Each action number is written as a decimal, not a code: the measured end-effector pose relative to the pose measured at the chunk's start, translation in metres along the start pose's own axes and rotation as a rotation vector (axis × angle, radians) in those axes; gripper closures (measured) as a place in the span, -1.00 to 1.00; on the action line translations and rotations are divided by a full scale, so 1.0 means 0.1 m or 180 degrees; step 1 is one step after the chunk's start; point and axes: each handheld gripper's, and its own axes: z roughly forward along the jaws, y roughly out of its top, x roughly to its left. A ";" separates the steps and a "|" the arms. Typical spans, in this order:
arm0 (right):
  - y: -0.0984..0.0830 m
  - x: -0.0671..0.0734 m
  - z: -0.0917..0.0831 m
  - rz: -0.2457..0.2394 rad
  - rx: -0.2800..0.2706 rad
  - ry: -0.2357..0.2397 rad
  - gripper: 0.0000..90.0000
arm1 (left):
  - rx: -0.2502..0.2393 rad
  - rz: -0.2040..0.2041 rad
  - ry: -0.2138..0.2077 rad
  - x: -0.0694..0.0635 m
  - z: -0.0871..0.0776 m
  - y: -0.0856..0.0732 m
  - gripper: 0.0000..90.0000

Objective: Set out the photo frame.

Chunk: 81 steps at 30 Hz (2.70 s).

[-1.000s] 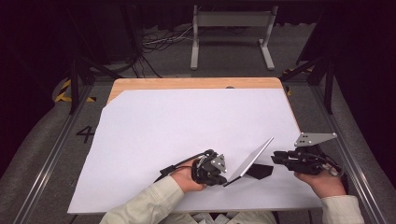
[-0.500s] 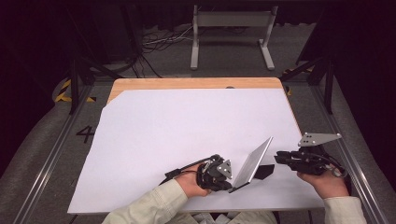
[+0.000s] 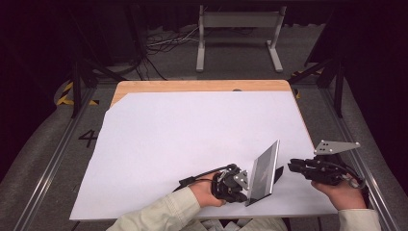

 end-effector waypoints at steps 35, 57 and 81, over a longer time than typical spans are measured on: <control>-0.07 -0.02 -0.18 0.0129 -0.0123 -0.0083 0.66 | -0.0130 0.0112 -0.0180 -0.01 0.35 0.43 1.00; -0.05 -0.02 -0.22 0.0197 -0.0156 -0.0158 0.63 | -0.0236 -0.0047 -0.0072 0.07 0.16 0.31 0.90; 0.11 -0.03 -0.21 0.0448 0.0085 -0.0182 0.59 | -0.0209 -0.0272 0.0302 0.14 -0.33 -0.21 0.86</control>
